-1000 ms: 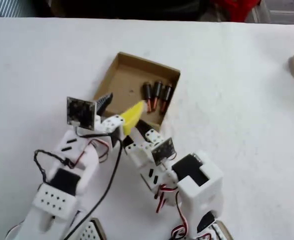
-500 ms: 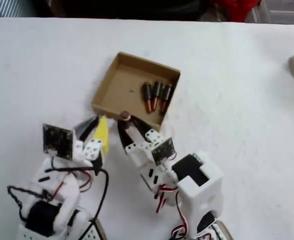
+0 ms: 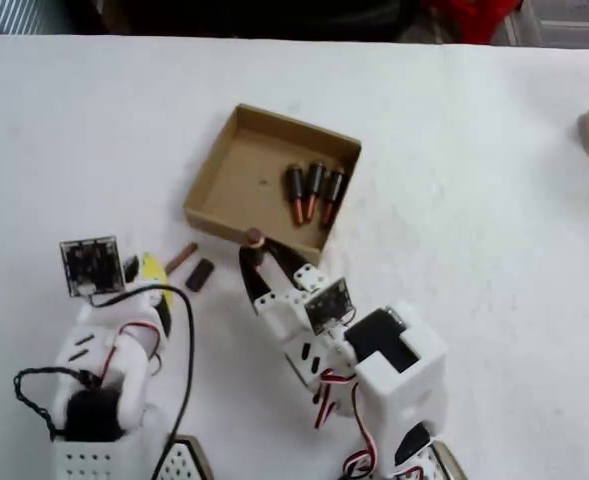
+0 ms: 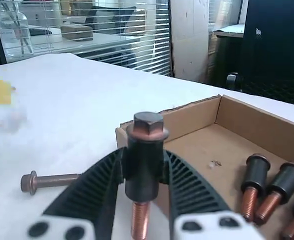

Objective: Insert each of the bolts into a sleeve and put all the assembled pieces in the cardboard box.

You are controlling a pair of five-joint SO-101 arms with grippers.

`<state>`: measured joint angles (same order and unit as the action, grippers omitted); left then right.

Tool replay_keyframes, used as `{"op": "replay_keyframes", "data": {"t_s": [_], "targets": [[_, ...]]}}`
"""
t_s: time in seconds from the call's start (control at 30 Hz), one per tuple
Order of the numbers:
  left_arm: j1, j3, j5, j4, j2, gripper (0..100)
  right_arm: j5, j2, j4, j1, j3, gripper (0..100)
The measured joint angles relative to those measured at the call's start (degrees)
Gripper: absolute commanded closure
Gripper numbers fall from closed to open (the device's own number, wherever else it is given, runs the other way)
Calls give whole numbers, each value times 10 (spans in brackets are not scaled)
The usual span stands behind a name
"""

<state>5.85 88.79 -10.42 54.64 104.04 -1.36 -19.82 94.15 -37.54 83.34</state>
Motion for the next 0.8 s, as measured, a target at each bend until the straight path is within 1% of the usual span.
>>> {"op": "replay_keyframes", "data": {"t_s": [0.13, 0.23, 0.37, 0.5, 0.63, 0.8], "targets": [[16, 77, 1, -28, 0, 922, 0, 0, 0, 4, 0, 981], [30, 82, 1, -30, 0, 922, 0, 0, 0, 14, 0, 981], [38, 83, 7, 5, 0, 923, 0, 0, 0, 16, 0, 981], [38, 83, 80, 56, 0, 924, 0, 0, 0, 26, 0, 981], [38, 83, 98, 63, 0, 924, 0, 39, 0, 48, 25, 981], [38, 83, 99, 63, 0, 924, 0, 126, 0, 75, 67, 981]]}}
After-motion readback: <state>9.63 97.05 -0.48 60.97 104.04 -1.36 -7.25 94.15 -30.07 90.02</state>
